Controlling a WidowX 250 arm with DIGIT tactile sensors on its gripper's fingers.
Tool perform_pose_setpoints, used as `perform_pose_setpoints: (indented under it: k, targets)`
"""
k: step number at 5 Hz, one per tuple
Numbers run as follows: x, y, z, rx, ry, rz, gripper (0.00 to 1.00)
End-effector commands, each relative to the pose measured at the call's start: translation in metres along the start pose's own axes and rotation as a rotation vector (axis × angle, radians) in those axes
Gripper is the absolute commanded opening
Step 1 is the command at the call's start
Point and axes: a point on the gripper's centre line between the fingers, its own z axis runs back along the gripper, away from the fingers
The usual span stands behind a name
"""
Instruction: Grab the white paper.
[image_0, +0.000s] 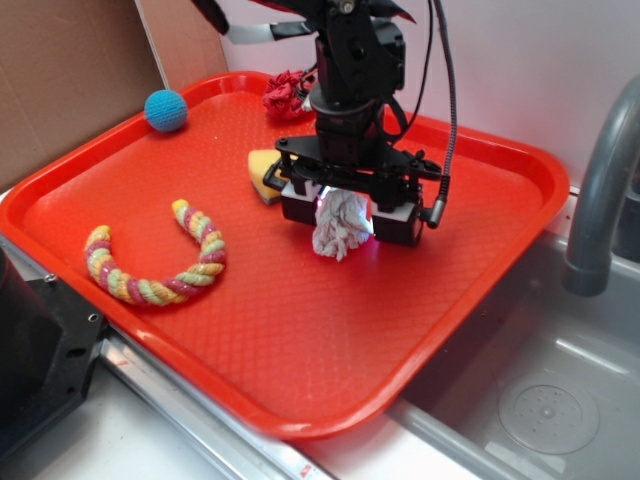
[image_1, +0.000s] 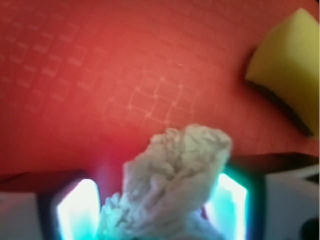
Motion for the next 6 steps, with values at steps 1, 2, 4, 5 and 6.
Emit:
perform_pose_setpoints:
  k: [1,2,4,5,6]
  targets:
    - [-0.011,0.039,0.045,-0.027,0.042,-0.019,0.0]
    - [-0.006,0.061,0.089,-0.094,0.05,-0.092,0.0]
    - [0.039,0.135,0.173,-0.158,-0.039,-0.182,0.0]
    - [0.045,0.154,0.197,-0.165,-0.129,-0.188,0.0]
    - [0.044,0.148,0.199,-0.156,-0.147,-0.22,0.0]
